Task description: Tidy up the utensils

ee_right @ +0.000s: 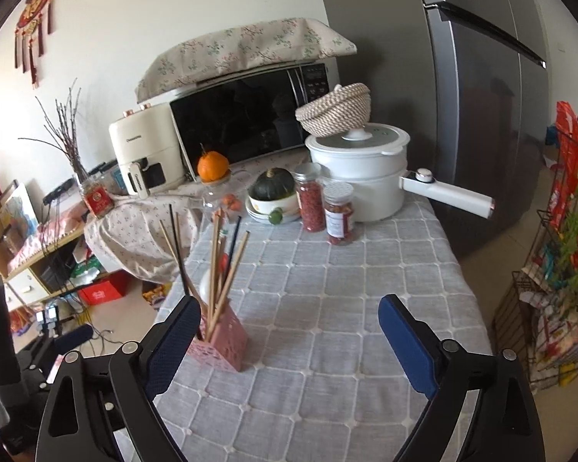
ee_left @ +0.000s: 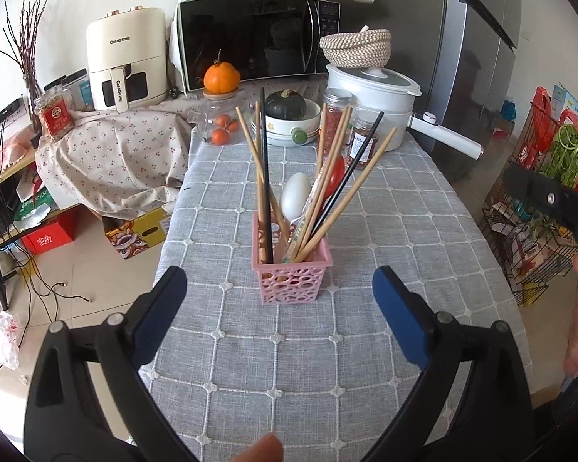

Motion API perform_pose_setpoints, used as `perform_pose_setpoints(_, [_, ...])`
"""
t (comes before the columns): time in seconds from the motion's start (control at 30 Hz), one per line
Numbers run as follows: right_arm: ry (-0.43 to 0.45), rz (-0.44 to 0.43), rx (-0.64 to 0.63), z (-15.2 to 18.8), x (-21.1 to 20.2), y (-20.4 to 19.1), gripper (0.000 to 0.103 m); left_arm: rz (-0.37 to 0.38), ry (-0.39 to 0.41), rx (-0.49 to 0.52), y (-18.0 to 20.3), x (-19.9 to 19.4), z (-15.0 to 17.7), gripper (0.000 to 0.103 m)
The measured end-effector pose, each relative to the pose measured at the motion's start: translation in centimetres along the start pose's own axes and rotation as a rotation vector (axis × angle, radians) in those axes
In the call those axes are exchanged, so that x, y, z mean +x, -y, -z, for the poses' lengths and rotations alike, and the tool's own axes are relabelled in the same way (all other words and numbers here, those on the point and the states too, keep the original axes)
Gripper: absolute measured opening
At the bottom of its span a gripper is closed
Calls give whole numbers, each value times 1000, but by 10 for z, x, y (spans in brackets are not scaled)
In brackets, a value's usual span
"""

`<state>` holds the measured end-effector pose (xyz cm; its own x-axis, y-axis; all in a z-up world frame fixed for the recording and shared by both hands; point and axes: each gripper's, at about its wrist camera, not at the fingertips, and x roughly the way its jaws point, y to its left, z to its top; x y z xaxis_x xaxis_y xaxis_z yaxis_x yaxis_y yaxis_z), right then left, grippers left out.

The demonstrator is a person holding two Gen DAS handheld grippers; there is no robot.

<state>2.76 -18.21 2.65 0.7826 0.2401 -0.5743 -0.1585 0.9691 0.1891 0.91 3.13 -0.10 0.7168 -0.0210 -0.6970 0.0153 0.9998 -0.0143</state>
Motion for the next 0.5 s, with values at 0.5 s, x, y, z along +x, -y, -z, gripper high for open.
perform_pose_setpoints(0.5, [-74,117,-55,20,-6,12,103,0,28,4,22,-9,0,98])
